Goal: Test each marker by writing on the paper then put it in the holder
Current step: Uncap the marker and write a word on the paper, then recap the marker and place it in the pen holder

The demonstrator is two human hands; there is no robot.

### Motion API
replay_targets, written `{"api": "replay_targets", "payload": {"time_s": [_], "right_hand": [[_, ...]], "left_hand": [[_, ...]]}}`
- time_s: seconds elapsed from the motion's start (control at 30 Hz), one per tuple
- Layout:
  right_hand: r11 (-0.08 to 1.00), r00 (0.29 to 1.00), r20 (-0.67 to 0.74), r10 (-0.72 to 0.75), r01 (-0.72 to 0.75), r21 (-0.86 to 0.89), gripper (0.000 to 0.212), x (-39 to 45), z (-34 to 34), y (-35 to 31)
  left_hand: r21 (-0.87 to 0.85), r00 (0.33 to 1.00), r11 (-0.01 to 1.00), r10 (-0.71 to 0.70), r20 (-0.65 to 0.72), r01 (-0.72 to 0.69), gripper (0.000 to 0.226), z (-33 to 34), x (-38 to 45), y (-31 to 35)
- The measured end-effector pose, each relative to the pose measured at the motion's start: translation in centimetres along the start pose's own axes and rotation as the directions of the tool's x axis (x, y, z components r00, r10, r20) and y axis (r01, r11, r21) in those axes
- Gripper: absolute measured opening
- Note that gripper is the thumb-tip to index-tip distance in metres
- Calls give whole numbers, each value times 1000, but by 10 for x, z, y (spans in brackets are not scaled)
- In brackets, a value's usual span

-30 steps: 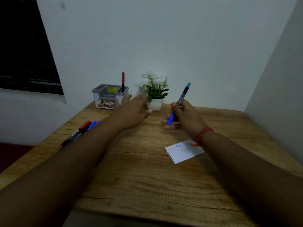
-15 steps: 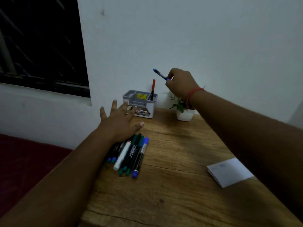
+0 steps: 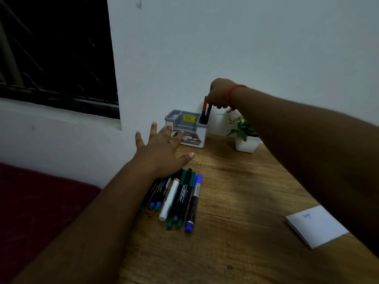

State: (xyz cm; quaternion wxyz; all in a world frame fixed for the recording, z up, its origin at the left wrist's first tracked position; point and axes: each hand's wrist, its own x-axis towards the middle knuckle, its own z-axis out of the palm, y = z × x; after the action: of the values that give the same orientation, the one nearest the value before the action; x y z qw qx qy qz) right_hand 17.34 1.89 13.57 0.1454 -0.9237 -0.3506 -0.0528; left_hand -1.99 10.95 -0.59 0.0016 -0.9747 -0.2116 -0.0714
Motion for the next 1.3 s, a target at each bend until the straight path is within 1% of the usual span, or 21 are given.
{"api": "replay_targets", "payload": {"time_s": [0.13, 0.23, 0.3, 0.37, 0.43, 0.53, 0.6, 0.67, 0.73, 0.77, 0.83, 0.9, 0.97, 1.03, 1.1, 1.23, 1.3], "right_hand": [[996, 998, 41, 55, -52, -76, 19, 6, 10, -5], [992, 996, -18, 93, -94, -84, 34, 10, 18, -5], [995, 993, -90, 79, -84, -56, 41, 11, 24, -2], [997, 979, -202, -5, -10, -72, 44, 7, 22, 0], [990, 949, -292, -122, 95, -104, 41, -4, 14, 2], [961, 871, -415, -263, 274, -35, 32, -42, 5, 7], [929, 833, -449, -323, 369, 15, 30, -82, 7, 16], [903, 830, -411, -377, 427, 34, 31, -128, 14, 33], [898, 852, -344, -396, 437, 49, 33, -175, 21, 55], [901, 863, -318, -393, 430, 54, 33, -195, 23, 66], [916, 886, -284, -366, 397, 57, 32, -226, 26, 90], [933, 904, -272, -331, 357, 49, 31, -244, 28, 112], [942, 909, -279, -309, 333, 43, 31, -255, 30, 133], [946, 913, -287, -289, 319, 64, 30, -262, 34, 149], [948, 919, -294, -263, 303, 99, 29, -264, 39, 158], [948, 939, -241, -247, 286, 143, 28, -261, 45, 162], [947, 945, -206, -253, 285, 147, 27, -262, 45, 161]], "left_hand": [[-2, 1000, 1000, 8, 14, -8, 84, 0, 2, -2], [-7, 1000, 1000, 3, 25, -3, 85, 2, 3, -4], [-13, 999, 1000, 3, 33, -3, 85, 3, 3, -6], [-18, 999, 1000, 6, 46, -5, 84, 2, 3, -6], [-15, 998, 1000, 8, 63, -7, 82, 0, 2, -5], [-15, 997, 999, 41, 63, -40, 77, -2, 0, -1], [-78, 993, 991, 112, 30, -109, 73, -6, -2, 3], [-198, 974, 953, 226, -35, -228, 67, -7, -4, 7], [-291, 934, 888, 337, -117, -356, 60, -9, -9, 11], [-312, 914, 859, 377, -150, -405, 55, -11, -11, 14], [-318, 894, 836, 413, -173, -447, 43, -15, -15, 19], [-262, 894, 854, 427, -140, -449, 41, -15, -16, 25], [-153, 906, 893, 418, -73, -424, 37, -13, -15, 35], [-59, 916, 914, 400, -24, -401, 34, -12, -14, 45], [13, 927, 927, 375, 5, -375, 36, -14, -12, 53], [131, 962, 954, 260, 83, -269, 36, -20, -9, 74], [110, 975, 972, 198, 97, -208, 36, -18, -6, 86]]}}
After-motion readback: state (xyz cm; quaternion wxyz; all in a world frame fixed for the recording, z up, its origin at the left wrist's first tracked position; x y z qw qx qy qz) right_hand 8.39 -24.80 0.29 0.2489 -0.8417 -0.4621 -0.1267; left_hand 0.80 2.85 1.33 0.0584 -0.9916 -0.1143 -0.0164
